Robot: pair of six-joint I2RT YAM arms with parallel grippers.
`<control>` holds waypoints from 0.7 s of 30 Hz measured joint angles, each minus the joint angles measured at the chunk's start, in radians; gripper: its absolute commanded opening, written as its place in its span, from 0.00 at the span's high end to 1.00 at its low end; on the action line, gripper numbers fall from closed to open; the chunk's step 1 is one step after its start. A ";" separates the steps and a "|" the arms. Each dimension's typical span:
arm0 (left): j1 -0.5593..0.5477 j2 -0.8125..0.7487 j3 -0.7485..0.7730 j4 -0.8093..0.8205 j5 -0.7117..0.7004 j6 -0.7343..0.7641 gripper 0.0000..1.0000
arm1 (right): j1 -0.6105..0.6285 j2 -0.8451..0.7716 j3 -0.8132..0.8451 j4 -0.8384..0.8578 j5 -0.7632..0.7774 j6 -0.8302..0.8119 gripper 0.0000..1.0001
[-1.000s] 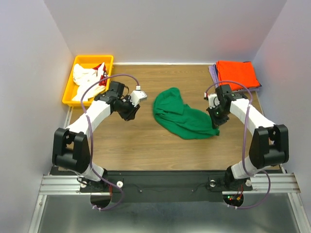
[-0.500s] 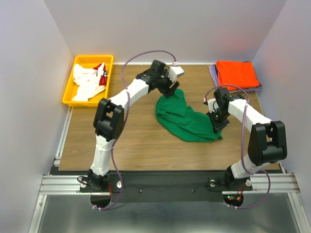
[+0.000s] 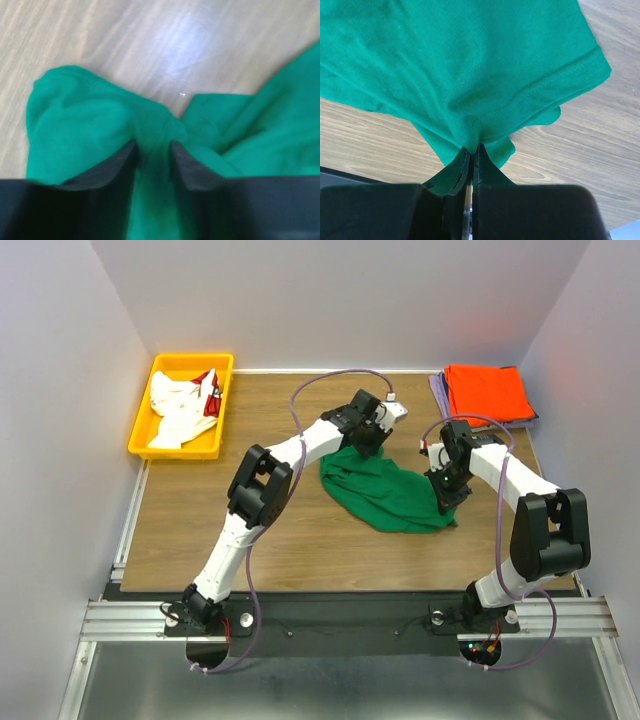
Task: Fold and stack the t-shirts
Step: Flatten the tshirt out
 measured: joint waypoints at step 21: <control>0.472 -0.634 -0.683 0.088 0.083 -0.075 0.93 | -0.051 0.000 0.000 0.002 0.002 -0.032 0.97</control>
